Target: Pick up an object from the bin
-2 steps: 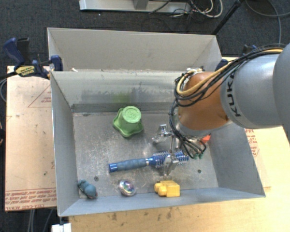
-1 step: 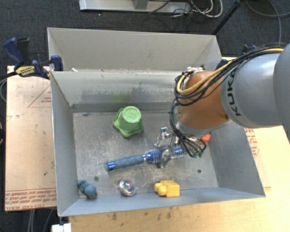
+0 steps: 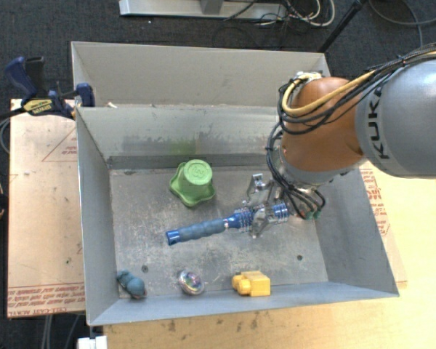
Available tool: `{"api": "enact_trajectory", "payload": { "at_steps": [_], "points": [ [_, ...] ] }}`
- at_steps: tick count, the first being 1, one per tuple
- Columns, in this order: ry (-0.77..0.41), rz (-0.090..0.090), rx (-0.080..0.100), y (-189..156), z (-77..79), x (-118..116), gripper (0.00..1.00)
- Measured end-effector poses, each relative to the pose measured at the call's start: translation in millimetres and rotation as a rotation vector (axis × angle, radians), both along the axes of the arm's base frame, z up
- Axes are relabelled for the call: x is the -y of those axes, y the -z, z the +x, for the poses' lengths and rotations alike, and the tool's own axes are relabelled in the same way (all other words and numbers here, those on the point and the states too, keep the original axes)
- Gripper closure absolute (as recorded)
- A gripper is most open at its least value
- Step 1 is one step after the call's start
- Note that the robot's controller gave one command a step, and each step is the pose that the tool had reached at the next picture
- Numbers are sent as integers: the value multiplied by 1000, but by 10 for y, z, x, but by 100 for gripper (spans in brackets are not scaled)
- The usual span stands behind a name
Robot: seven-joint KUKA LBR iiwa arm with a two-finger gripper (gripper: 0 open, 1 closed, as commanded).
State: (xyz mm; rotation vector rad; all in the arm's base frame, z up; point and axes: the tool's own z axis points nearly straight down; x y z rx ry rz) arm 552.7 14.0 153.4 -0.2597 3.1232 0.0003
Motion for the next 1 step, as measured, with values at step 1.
{"api": "enact_trajectory", "payload": {
  "at_steps": [1],
  "points": [
    [1,0,-6,-59,3,-5,100]
  ]
}}
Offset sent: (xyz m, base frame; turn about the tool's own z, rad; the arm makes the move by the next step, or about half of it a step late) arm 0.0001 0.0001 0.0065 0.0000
